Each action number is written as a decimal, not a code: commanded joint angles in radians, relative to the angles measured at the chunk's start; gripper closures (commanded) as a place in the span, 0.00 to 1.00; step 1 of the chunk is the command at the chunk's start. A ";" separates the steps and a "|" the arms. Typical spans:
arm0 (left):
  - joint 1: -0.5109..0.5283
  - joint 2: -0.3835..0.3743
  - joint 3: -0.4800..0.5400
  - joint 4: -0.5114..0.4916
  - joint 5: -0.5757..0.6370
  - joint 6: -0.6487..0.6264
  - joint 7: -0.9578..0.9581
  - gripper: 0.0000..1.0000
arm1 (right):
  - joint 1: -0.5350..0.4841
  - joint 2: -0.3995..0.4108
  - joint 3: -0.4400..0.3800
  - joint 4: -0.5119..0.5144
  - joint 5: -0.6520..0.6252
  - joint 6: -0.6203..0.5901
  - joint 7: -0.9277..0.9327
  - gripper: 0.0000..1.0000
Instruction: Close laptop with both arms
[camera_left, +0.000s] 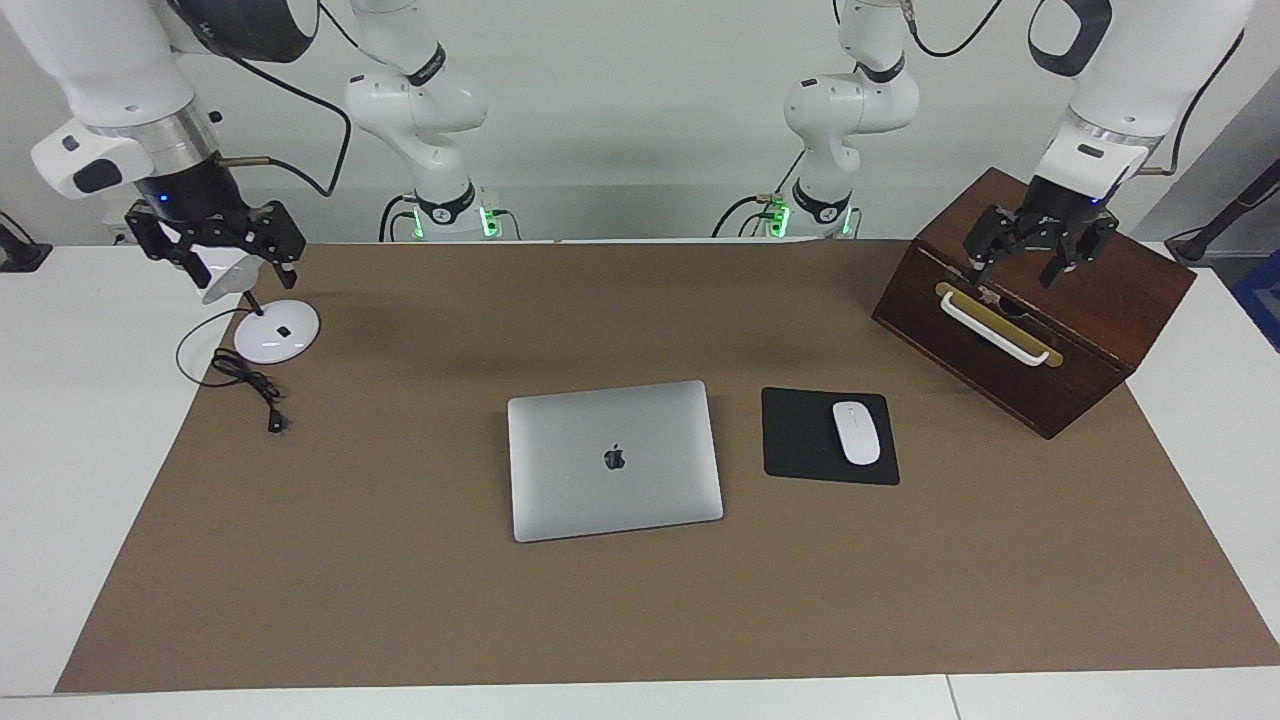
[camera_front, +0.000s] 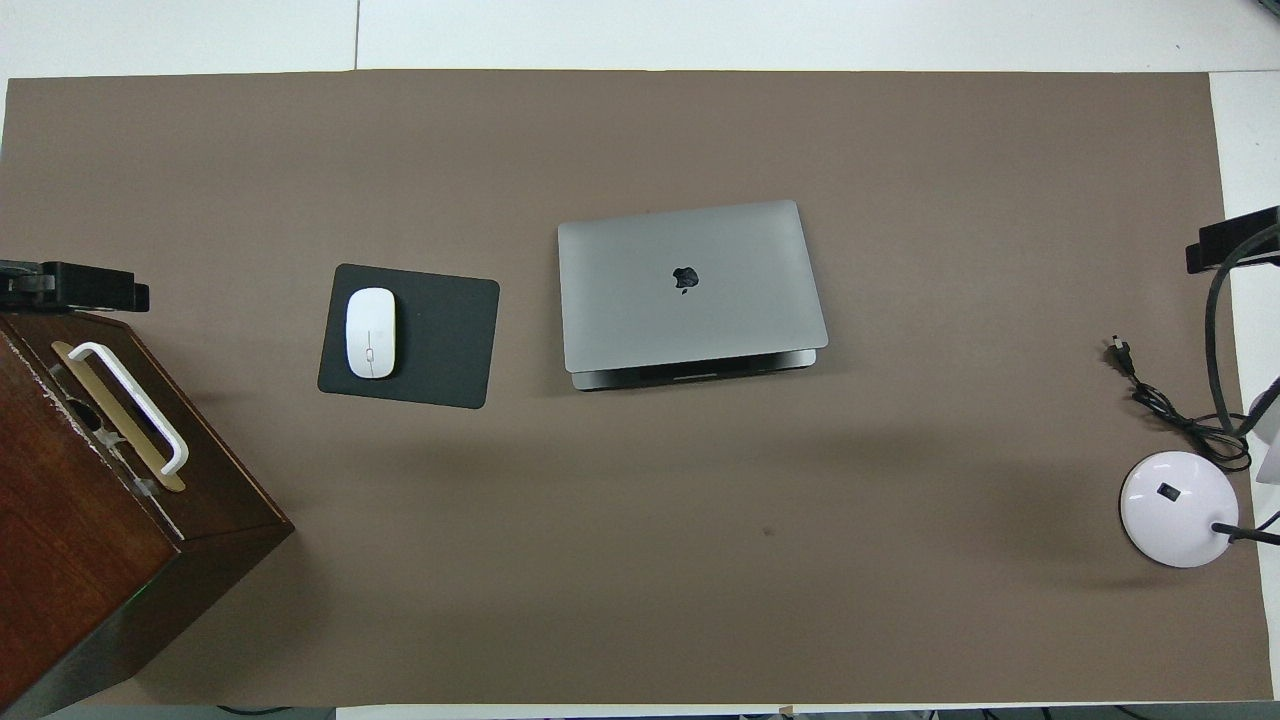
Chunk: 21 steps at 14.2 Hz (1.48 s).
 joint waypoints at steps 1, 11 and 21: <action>-0.042 0.030 0.045 0.064 0.029 -0.032 -0.031 0.00 | -0.008 0.007 0.007 0.020 0.020 -0.024 0.020 0.00; -0.037 0.028 0.048 0.099 0.041 -0.115 -0.029 0.00 | -0.004 0.005 0.012 0.020 0.018 -0.024 0.074 0.00; -0.029 0.025 0.047 0.093 0.027 -0.130 -0.042 0.00 | 0.001 0.007 0.012 0.020 0.017 -0.024 0.074 0.00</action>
